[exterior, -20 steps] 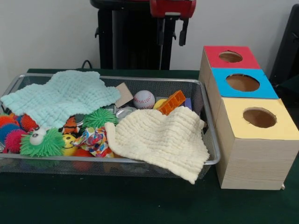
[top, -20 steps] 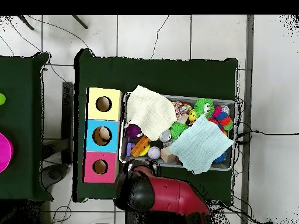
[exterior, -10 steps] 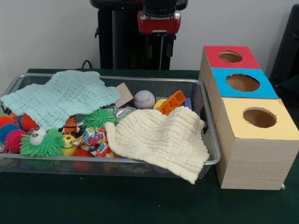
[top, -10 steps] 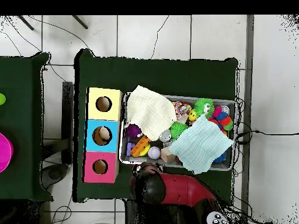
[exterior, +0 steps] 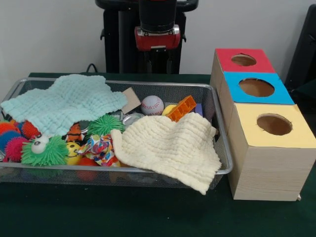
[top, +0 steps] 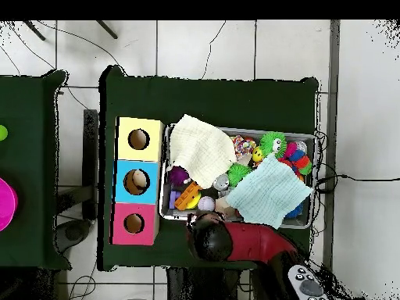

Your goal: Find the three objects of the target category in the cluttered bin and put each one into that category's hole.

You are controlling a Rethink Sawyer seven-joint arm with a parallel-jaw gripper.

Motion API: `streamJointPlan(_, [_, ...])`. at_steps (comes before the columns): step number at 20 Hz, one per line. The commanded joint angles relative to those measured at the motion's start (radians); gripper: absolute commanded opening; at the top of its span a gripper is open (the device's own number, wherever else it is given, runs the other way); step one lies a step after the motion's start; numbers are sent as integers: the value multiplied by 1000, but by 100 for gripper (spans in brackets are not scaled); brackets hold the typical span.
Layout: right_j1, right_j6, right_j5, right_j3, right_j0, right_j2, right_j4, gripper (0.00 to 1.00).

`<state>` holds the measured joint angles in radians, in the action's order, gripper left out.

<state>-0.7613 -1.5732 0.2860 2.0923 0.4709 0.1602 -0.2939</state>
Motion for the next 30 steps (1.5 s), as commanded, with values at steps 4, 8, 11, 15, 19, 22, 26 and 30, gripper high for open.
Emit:
streamJointPlan(4, [62,38,5,-158,55,123,-94,100])
streamJointPlan(8, [43,50,63,-182,47,109,-110,100])
streamJointPlan(11, [40,72,100,-195,71,123,-115,100])
streamJointPlan(15, [36,107,139,-208,115,153,-117,100])
streamJointPlan(19, [31,119,170,-223,128,170,-120,100])
streamJointPlan(22, [30,129,195,-243,136,179,-124,100])
streamJointPlan(26, [19,147,229,-270,148,183,-135,100])
streamJointPlan(30, [2,186,293,-307,179,208,-136,100])
